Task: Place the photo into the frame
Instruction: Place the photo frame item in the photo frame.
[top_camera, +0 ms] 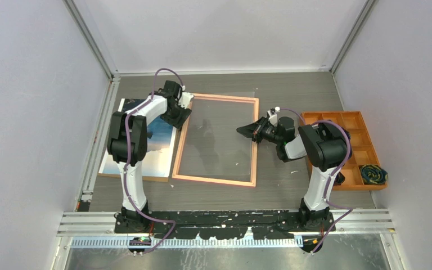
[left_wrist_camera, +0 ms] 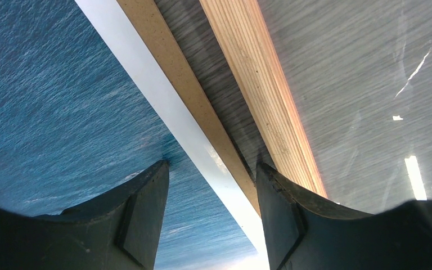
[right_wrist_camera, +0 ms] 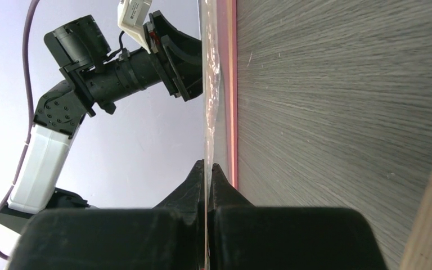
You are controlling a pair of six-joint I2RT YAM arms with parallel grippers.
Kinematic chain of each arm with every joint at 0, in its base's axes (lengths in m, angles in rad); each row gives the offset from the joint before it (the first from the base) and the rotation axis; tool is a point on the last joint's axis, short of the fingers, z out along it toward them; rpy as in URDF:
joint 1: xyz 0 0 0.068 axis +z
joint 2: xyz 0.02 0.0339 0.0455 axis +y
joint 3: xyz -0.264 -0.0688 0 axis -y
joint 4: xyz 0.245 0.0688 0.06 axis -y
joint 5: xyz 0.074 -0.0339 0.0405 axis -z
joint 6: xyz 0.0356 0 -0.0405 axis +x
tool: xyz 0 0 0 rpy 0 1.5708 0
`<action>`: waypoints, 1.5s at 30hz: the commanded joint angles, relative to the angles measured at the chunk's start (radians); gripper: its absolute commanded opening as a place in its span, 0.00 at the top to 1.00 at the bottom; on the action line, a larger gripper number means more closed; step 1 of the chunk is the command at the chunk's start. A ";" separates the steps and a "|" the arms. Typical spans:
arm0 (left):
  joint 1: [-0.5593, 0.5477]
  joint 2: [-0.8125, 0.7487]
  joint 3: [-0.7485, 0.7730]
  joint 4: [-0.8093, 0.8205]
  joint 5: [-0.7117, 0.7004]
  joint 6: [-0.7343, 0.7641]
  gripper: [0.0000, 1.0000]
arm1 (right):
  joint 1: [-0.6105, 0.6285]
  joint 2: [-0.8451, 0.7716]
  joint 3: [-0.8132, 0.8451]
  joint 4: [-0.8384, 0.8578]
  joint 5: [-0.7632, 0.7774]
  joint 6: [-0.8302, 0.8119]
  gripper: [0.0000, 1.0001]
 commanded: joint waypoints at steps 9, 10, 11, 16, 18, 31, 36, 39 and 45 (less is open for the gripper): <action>-0.006 -0.045 -0.010 -0.004 0.058 -0.001 0.40 | 0.020 -0.027 0.012 0.055 0.019 0.000 0.99; -0.007 -0.044 -0.010 -0.004 0.060 -0.002 0.40 | 0.023 -0.029 0.011 0.058 0.021 0.006 0.99; -0.007 -0.043 -0.008 -0.004 0.062 -0.004 0.40 | 0.026 -0.029 0.010 0.066 0.024 0.012 0.99; -0.010 -0.037 -0.002 -0.007 0.061 -0.003 0.40 | 0.039 -0.033 0.012 0.103 0.031 0.051 0.99; -0.010 -0.039 0.006 -0.017 0.071 -0.008 0.40 | 0.048 -0.047 0.012 0.067 0.042 0.031 0.99; -0.019 -0.055 -0.006 -0.015 0.068 0.002 0.40 | 0.062 -0.159 0.009 -0.185 0.096 -0.130 0.99; -0.019 -0.059 -0.008 -0.011 0.065 0.001 0.40 | 0.063 -0.188 0.039 -0.301 0.103 -0.203 0.99; -0.019 -0.058 -0.008 -0.012 0.063 0.003 0.40 | 0.063 -0.191 0.054 -0.362 0.116 -0.238 0.94; -0.019 -0.058 -0.011 -0.007 0.062 0.002 0.40 | 0.066 -0.183 0.069 -0.391 0.135 -0.253 0.84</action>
